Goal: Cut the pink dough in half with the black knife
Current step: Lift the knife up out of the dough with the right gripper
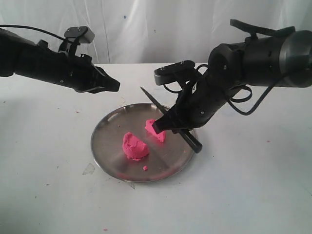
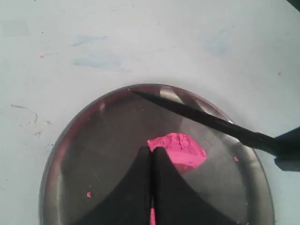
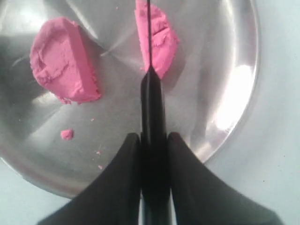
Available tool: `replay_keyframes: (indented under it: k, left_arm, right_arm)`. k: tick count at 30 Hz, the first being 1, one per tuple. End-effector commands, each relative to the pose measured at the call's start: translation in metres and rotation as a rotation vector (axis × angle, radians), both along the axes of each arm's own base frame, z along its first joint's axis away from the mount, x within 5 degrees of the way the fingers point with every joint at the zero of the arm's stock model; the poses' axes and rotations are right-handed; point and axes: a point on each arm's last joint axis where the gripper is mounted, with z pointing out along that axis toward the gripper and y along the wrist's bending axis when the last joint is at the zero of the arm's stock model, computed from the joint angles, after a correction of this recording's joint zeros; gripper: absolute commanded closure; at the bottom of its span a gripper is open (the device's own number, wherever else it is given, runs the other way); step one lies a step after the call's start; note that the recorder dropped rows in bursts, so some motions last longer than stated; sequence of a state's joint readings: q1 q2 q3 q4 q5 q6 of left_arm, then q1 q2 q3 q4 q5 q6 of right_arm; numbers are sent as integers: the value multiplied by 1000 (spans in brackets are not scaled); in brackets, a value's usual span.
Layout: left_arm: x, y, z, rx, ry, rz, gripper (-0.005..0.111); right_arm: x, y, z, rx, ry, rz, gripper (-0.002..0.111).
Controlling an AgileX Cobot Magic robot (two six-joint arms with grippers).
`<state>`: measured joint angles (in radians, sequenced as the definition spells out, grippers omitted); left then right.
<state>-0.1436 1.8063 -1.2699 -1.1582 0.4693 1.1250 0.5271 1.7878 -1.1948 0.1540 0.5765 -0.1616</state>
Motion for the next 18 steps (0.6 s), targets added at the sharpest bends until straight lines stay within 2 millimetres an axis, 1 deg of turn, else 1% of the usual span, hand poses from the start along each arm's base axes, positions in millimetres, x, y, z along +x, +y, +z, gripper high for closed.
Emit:
replay_keyframes:
  k: [1,3,5,8,10,11,13,15,18]
  left_arm:
    - [-21,2,27,-53,-40,17,107]
    - [-34,1,39,-82,-49,-11,107]
    - [-51,2,47,-93,-57,-29,107]
    - [-67,6,53,-91,-72,-3,107]
    - [-78,9,55,-92,-82,17,107]
    - [-82,10,57,-95,-86,20,107]
    - [-89,10,58,-108,-86,26,107]
    - [-94,11,58,-121,-82,29,107]
    - [-100,11,57,-126,-75,24,107]
  right_arm:
    - [3,0,13,91,-38,-136,108]
    - [3,-1,14,181,-53,-246,108]
    - [-5,-7,12,292,-74,-374,108]
    - [-20,-16,12,369,-79,-442,108]
    - [-31,-23,16,460,-95,-508,108]
    - [-36,-27,19,507,-107,-542,108]
    - [-41,-30,20,535,-113,-568,108]
    - [-46,-34,17,543,-110,-587,108]
    - [-50,-38,8,599,-82,-682,108]
